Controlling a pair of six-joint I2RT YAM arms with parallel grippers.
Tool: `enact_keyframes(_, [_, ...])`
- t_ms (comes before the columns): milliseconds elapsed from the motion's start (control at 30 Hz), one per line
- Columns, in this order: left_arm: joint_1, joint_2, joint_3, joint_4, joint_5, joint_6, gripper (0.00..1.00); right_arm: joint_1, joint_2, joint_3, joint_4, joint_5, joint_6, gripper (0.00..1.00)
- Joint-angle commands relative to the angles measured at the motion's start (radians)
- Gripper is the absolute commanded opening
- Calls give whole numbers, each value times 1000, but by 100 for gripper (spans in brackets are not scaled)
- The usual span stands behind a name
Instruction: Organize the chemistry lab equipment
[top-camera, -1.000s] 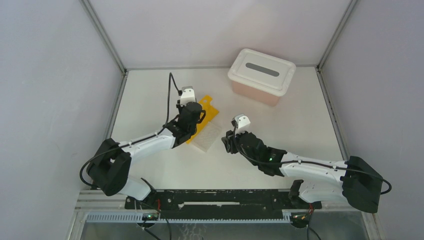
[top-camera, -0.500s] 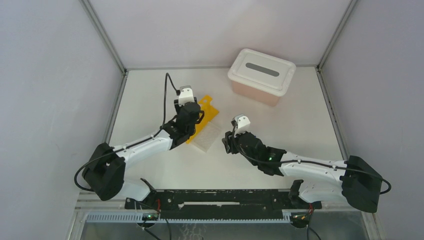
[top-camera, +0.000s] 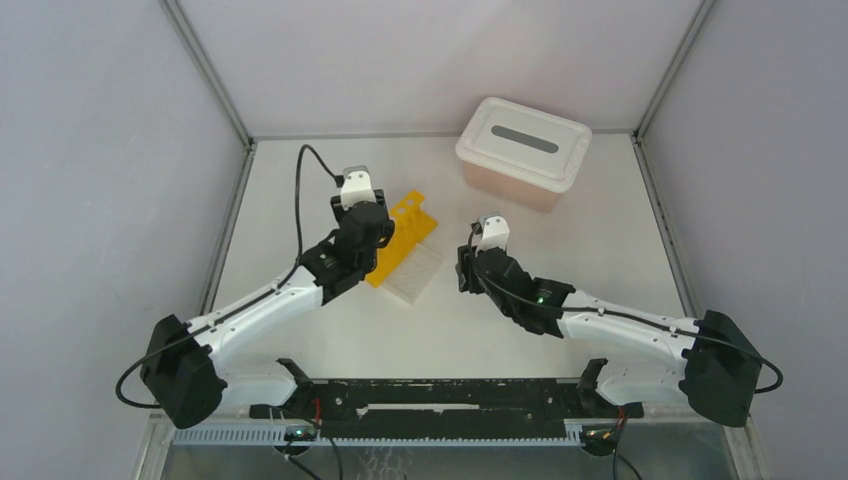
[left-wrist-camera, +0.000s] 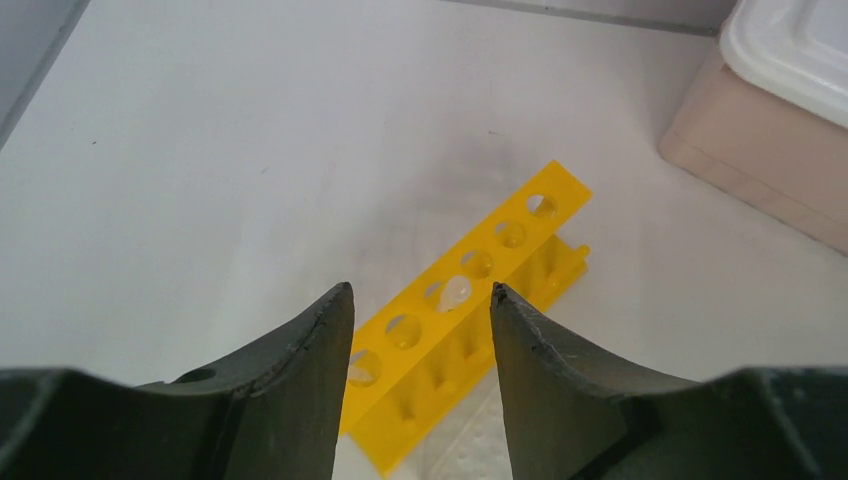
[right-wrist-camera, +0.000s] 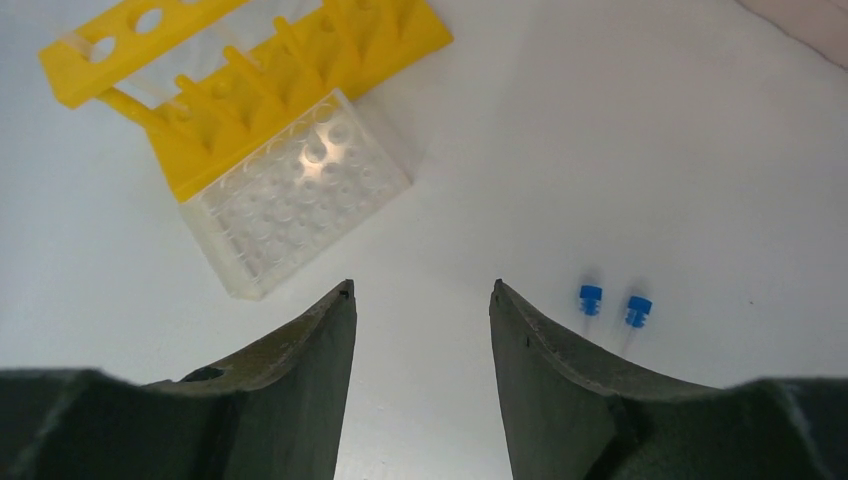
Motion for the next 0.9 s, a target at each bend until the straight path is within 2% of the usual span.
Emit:
enact_keyframes(0, [-21, -91, 83, -89, 24, -58, 58, -11, 28, 68, -62, 35, 36, 59])
enact_keyframes(167, [-61, -178, 69, -154, 40, -85, 59, -16, 114, 122, -91, 33, 77, 59])
enact_keyframes(367, [-99, -237, 51, -219, 129, -110, 59, -69, 168, 180, -201, 61, 156, 59])
enact_keyframes(567, [-146, -235, 62, -288, 223, -156, 58, -137, 168, 155, -299, 58, 209, 58])
enact_keyframes(867, [-196, -243, 56, -297, 291, -206, 58, -189, 190, 71, -332, 9, 282, 56])
